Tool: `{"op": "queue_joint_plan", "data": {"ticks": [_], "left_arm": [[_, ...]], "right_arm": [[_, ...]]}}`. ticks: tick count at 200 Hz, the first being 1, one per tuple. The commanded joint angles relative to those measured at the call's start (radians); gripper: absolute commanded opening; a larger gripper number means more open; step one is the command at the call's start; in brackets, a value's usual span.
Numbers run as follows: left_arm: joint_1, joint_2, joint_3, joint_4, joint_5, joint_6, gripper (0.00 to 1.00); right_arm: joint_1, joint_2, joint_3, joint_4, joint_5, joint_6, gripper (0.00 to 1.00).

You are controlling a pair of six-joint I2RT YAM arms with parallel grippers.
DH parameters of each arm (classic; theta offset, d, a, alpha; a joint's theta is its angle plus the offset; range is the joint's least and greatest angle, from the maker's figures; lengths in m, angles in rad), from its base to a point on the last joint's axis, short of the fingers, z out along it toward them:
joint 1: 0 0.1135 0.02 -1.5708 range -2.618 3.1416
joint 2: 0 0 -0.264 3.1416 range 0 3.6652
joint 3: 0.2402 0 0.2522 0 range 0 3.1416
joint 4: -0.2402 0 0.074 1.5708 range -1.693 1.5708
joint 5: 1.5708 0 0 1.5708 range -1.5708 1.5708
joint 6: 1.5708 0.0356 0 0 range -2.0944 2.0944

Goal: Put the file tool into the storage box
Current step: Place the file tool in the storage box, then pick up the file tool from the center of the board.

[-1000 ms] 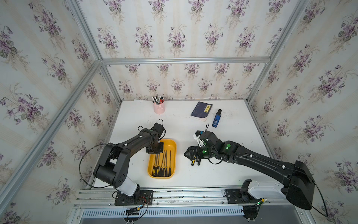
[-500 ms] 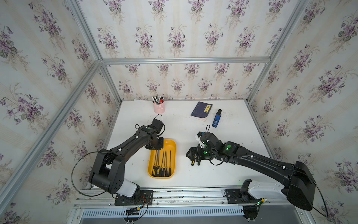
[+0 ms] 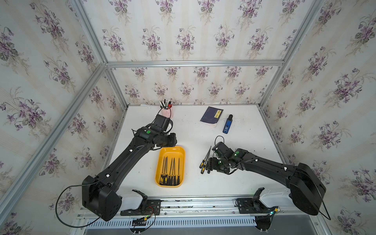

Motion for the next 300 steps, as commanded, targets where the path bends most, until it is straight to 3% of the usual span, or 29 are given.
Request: {"op": "queue_joint_plan", "data": {"ticks": [1,80,206,264,300], "left_arm": [[-0.001,-0.007,-0.009,-0.014,0.027,-0.011,0.34],[-0.002,-0.028,-0.041,-0.021,0.025,-0.01,0.34],[-0.002,-0.011,-0.058,-0.007,0.028,-0.012,0.34],[-0.001,0.001,-0.056,-0.004,0.032,-0.016,0.34],[-0.001,0.0,-0.072,0.0,0.035,-0.02,0.34]], "right_arm": [[-0.001,0.066,0.023,0.001,-0.012,-0.005,0.68],[0.005,0.223,0.109,-0.079,0.026,-0.052,0.58],[0.007,0.121,0.053,-0.105,0.045,-0.057,0.56],[0.007,0.144,0.052,-0.111,0.037,-0.074,0.55],[0.007,0.175,0.067,-0.125,0.054,-0.103,0.47]]}}
